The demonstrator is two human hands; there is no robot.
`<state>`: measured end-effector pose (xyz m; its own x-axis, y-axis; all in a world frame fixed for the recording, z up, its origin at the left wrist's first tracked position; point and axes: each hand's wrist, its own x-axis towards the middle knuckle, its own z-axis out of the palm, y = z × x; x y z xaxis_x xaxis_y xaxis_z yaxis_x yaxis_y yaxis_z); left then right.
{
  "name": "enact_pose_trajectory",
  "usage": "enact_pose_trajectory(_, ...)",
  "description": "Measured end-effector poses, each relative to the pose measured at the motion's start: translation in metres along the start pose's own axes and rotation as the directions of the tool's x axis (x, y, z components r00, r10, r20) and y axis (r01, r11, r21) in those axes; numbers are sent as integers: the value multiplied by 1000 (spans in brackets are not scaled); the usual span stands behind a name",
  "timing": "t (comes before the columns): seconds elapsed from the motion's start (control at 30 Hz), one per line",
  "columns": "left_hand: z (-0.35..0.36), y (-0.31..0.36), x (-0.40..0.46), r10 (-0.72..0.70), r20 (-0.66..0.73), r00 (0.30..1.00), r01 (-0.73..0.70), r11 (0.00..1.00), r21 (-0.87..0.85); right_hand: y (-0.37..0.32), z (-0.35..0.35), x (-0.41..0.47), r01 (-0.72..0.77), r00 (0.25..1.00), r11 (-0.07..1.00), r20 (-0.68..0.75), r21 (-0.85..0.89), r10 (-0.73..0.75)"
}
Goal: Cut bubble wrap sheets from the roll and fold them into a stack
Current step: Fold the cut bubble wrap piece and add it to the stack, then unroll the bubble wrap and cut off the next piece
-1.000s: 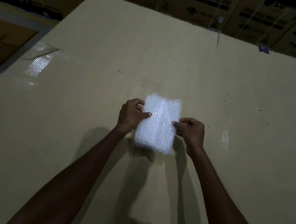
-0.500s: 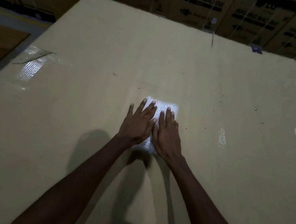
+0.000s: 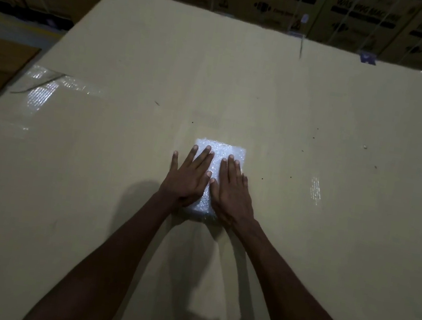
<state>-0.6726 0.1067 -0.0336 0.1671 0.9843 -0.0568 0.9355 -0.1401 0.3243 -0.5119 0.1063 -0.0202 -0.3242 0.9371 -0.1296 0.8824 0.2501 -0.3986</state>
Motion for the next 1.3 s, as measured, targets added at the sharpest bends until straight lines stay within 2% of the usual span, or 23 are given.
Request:
enact_pose_trajectory(0.07,-12,3,2,-11,60,998,10,1000,7,-1,-11,-1,22,1000,1000,17,2,-22)
enact_pose_trajectory(0.13,-26,7,2,-6,85,996,5,1000,13,0,-25,-6,62,998,997,-31,35,-61)
enact_pose_trajectory(0.3,-53,37,-11,-22,-41,999,17,991,-132,26,-56,-42,60,989,985,-146,161,-36)
enact_pose_trajectory(0.4,-43,71,-27,50,-116,992,-67,988,-142,56,-71,-82,13,985,989,-171,150,13)
enact_pose_trajectory(0.53,-5,140,-45,166,-210,963,-209,957,-201,109,-93,-144,-50,972,989,-222,136,79)
enact_pose_trajectory(0.73,53,273,-66,243,-159,957,-284,895,-344,216,-127,-229,-169,944,982,-271,89,187)
enact_pose_trajectory(0.83,84,343,-68,253,-145,957,-289,887,-359,283,-145,-268,-183,941,983,-282,32,185)
enact_pose_trajectory(1.03,149,485,-69,301,-66,951,-308,921,-240,407,-183,-339,-195,935,980,-308,-36,174)
enact_pose_trajectory(1.17,178,561,-65,320,5,947,-317,939,-137,458,-210,-382,-228,920,972,-339,-61,195)
enact_pose_trajectory(1.3,193,611,-52,344,37,938,-344,939,-11,499,-226,-408,-297,894,938,-399,-181,206)
